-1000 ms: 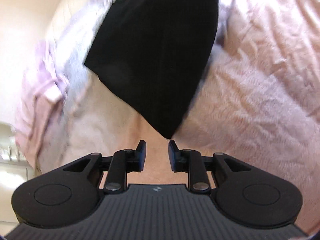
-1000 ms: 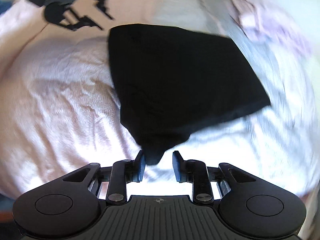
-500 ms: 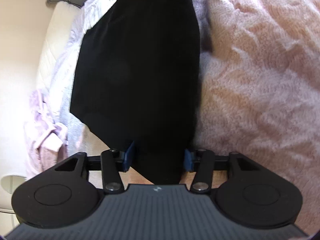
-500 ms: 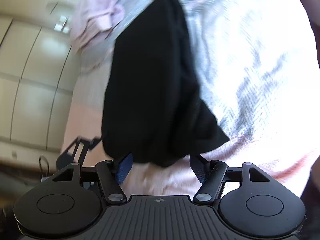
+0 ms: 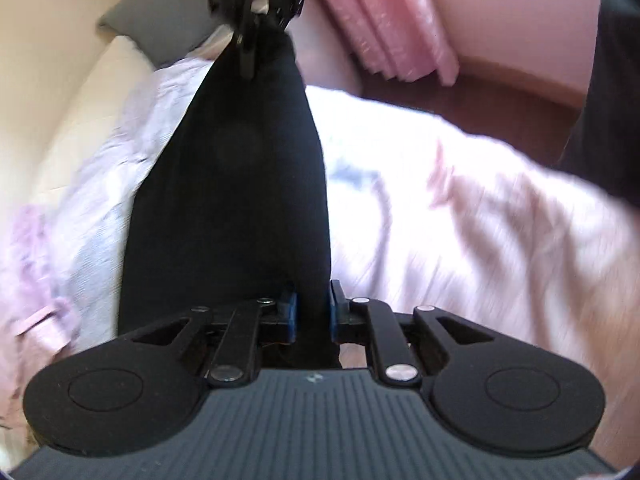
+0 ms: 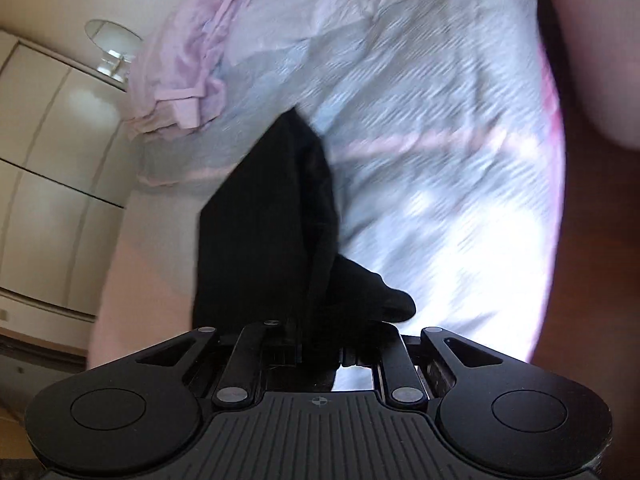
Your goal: Fold clothes
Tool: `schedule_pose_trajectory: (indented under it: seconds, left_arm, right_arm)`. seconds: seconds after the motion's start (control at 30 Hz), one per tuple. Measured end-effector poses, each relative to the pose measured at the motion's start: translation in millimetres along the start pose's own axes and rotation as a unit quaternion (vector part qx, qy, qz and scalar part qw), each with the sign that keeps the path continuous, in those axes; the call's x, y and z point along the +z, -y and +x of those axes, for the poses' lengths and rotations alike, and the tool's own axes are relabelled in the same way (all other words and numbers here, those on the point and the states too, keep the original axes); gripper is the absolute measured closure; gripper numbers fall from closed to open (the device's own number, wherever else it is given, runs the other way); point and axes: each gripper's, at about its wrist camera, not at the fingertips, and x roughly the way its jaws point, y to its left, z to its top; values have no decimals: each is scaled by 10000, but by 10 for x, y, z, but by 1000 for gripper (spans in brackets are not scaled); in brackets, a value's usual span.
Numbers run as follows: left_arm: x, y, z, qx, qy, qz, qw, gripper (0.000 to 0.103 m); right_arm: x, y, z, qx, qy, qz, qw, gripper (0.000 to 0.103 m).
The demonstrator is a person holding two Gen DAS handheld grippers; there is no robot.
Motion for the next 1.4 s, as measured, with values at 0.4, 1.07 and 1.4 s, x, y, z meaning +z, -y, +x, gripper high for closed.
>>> schedule_pose_trajectory:
  seconds: [0.4,1.07,1.4]
  left_arm:
    - [-486,-665,-243,-795,-246,-232,9963,77]
    - [-540,-1913,1120,245,-316,617,9973,40]
    - [-373,-1898,1203,218,-592,407,9972,40]
  right_arm:
    - [-77,510,-77,-188,458,787,9957,56]
    - [544,605,57,300,400,990,9938,91]
    - [1342,1040,298,-372,204,409,9983,63]
